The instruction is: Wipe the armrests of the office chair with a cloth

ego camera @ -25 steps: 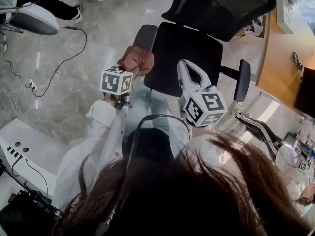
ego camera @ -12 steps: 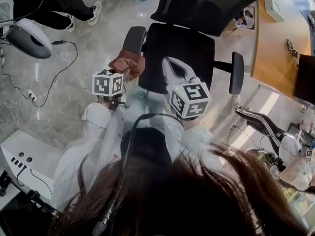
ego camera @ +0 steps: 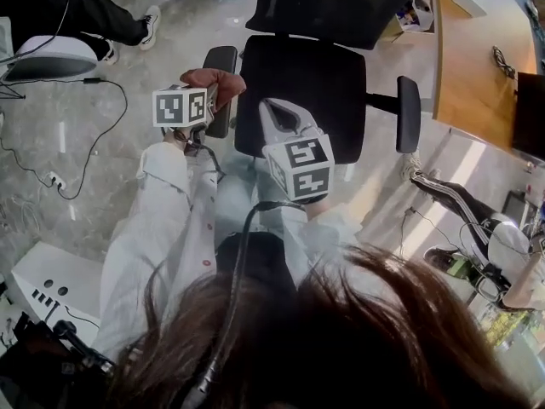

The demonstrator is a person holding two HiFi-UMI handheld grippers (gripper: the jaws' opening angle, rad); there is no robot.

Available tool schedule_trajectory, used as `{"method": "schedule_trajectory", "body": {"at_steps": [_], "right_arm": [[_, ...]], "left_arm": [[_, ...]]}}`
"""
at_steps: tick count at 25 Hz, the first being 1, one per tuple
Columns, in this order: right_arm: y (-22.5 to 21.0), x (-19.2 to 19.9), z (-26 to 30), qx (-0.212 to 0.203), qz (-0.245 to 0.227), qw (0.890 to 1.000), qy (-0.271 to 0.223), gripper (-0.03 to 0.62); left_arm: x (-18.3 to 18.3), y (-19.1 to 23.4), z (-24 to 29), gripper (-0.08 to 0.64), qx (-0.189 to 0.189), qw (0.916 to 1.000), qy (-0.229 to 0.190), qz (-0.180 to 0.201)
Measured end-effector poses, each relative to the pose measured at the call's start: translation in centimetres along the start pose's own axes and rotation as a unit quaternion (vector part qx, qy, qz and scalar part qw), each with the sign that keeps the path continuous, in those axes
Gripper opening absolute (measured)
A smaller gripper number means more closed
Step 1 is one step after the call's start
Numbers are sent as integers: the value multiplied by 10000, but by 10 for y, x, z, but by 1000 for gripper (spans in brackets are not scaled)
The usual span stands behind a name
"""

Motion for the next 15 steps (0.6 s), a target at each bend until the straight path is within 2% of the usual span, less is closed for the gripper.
{"method": "schedule_trajectory", "body": {"at_steps": [8,11,15], "right_arm": [[-15,5,14,47,289,9995,67,2],[-21,5,12,89,410,9991,-50,2],[-18,7,10,54,428,9990,-89,2]], "left_arm": [[-47,-10,32,43,-104,9997,-60,200],[-47,-12,35,43,-106,9997,-81,187],[-31,-10,28,43,26,9999,-106,-79]]}}
Point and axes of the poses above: the fingertips, and each gripper's own axes: z forward along the fingers, y to its left, x out of its underside, the point moved 8 cm from there along -z, backward along the fingers, and after that the axes turned 13 degrees about -x, right-handed, at the moved point
